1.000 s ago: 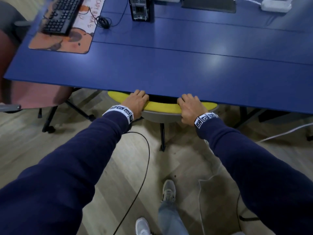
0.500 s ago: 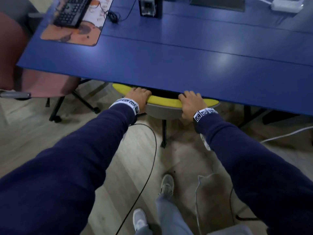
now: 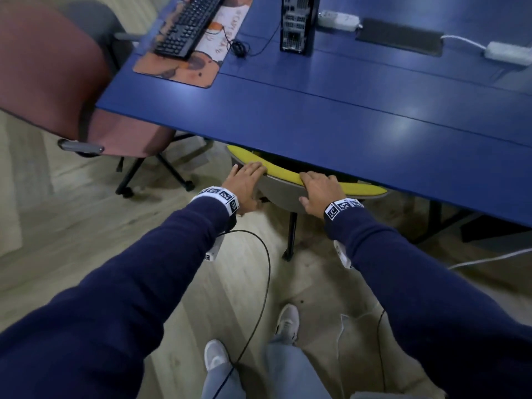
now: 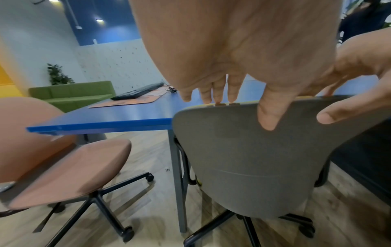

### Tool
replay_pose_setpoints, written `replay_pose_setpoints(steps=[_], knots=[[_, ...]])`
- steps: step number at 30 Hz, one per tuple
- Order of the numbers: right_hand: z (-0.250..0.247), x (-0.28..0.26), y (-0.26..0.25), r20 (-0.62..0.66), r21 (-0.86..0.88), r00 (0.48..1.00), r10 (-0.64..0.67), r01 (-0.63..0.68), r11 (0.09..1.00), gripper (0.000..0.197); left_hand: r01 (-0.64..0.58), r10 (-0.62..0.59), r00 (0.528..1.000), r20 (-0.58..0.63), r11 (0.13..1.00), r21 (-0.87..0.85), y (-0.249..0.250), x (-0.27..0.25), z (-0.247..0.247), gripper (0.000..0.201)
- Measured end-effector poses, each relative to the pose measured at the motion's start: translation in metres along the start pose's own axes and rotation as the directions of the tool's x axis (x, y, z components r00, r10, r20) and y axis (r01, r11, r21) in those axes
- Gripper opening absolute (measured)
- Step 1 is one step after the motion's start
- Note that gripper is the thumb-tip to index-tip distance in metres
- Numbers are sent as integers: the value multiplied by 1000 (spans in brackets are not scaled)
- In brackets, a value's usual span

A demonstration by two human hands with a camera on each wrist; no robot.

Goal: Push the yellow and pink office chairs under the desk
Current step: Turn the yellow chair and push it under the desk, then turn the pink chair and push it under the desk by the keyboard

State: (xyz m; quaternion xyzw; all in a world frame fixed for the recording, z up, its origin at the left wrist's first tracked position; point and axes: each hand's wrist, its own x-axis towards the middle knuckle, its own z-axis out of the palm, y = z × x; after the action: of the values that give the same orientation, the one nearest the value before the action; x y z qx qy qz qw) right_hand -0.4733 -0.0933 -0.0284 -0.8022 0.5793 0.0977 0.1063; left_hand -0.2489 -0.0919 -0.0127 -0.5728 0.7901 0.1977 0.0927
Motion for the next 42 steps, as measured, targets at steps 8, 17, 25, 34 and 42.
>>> replay_pose_setpoints(steps=[8,17,25,34,42], knots=[[-32,19,-103,-41,19,996,-73,74,997,53,145,-157,981,-111,983,-110,-100,-80,-29,77],[-62,77,-285,-44,-19,992,-114,113,993,54,212,-245,950,-193,962,-175,-276,-164,-65,76],[-88,127,-460,-33,-54,989,-146,145,988,46,252,-281,941,-190,954,-163,-426,-241,-94,76],[-125,217,-603,-66,-19,969,-236,236,972,40,278,-324,916,-236,937,-211,-567,-266,-134,74],[-129,343,-703,-40,-16,966,-254,254,967,54,299,-327,914,-240,943,-146,-708,-224,-175,71]])
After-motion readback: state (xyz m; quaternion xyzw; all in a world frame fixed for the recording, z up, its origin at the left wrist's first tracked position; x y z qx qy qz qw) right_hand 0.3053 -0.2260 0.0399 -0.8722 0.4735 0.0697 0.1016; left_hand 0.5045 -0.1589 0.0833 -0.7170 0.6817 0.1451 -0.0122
